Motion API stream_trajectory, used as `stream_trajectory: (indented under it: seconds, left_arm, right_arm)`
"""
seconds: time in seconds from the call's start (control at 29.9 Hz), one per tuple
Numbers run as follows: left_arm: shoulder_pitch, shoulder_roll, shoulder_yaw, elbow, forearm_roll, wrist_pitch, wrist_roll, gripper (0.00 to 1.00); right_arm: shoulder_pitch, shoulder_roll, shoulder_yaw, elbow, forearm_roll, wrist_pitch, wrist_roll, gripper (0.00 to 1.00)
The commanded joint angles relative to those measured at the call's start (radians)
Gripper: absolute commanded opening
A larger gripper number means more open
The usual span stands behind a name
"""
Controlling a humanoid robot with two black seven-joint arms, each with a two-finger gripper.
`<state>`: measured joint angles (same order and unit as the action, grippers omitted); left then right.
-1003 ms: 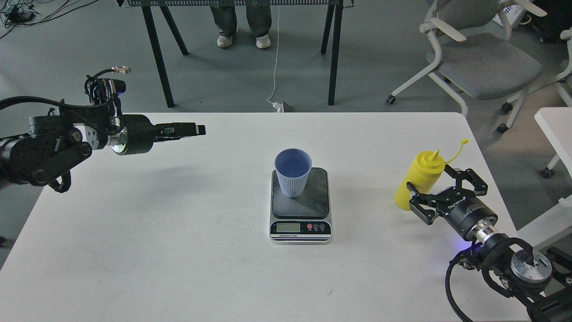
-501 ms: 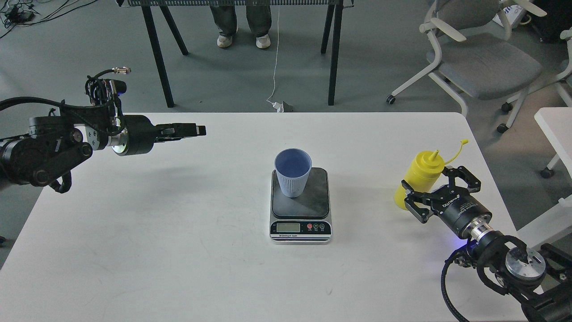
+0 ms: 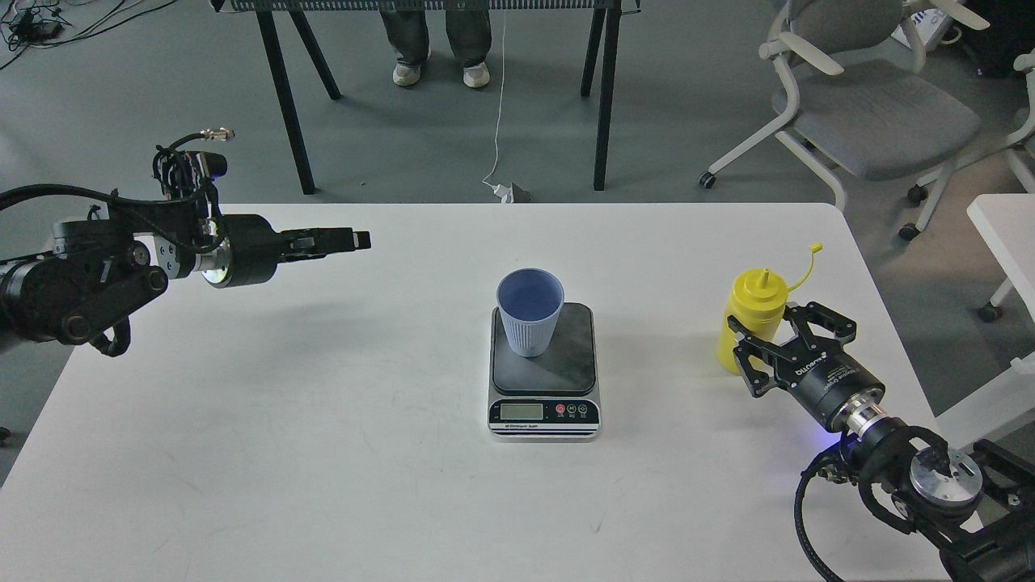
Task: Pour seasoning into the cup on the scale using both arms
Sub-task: 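Close the right gripper around the yellow bottle, then lift the yellow bottle and carry it above the cup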
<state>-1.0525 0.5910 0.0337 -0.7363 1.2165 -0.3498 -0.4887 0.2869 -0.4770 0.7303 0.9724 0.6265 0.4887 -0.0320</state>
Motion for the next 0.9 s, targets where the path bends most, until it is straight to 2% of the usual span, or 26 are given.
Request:
stream_trajectory:
  seconds: [0.0, 0.5, 0.87]
  left_arm:
    - [-0.001, 0.000, 0.000, 0.002, 0.000, 0.000, 0.000, 0.73]
    - [-0.001, 0.000, 0.000, 0.000, 0.000, 0.000, 0.000, 0.73]
    - [0.000, 0.000, -0.002, 0.000, -0.002, 0.000, 0.000, 0.73]
  right_arm:
    - [0.000, 0.000, 0.000, 0.002, -0.004, 0.000, 0.000, 0.44]
    - [0.043, -0.037, 0.008, 0.060, -0.048, 0.000, -0.002, 0.42]
    - [0.242, -0.118, -0.014, 0.083, -0.195, 0.000, -0.003, 0.42]
